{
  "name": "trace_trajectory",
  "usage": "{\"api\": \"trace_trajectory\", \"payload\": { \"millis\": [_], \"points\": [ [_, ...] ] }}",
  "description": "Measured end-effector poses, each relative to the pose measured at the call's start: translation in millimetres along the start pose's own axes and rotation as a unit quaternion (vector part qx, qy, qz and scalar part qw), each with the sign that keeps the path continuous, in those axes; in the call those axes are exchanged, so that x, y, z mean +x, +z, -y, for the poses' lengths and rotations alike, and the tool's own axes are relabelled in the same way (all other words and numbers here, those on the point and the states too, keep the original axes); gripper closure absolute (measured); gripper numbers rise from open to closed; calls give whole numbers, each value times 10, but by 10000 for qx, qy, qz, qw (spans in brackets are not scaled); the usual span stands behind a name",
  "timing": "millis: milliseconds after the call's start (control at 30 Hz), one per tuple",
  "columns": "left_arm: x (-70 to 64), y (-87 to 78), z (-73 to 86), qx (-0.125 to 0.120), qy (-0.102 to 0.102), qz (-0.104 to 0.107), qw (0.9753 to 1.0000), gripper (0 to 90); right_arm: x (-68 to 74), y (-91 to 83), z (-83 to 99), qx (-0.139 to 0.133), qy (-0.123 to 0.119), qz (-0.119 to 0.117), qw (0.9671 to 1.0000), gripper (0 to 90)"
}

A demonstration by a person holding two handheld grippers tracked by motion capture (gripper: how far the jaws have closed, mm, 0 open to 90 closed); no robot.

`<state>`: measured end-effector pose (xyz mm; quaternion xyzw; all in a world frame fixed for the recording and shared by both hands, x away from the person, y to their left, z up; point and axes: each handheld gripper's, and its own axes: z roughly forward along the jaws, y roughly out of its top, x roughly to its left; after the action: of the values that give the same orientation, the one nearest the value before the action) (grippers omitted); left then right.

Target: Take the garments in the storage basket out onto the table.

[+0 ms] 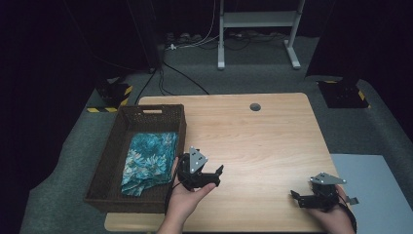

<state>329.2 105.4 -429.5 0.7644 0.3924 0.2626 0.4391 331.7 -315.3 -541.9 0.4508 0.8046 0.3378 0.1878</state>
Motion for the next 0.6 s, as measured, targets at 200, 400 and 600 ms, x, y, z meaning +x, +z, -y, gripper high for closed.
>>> {"api": "trace_trajectory", "payload": {
  "millis": [200,400,600],
  "points": [
    [44,-22,10,39,-23,-71,10000,59,5,-2,0,-8,-40,-17,10000,37],
    [95,-50,4,4,-106,-124,9999,61,12,-8,3,-43,-71,-5,10000,64],
    [113,-89,-36,-67,-99,-149,9998,61,8,-9,4,-41,-33,43,10000,63]
  ]
}}
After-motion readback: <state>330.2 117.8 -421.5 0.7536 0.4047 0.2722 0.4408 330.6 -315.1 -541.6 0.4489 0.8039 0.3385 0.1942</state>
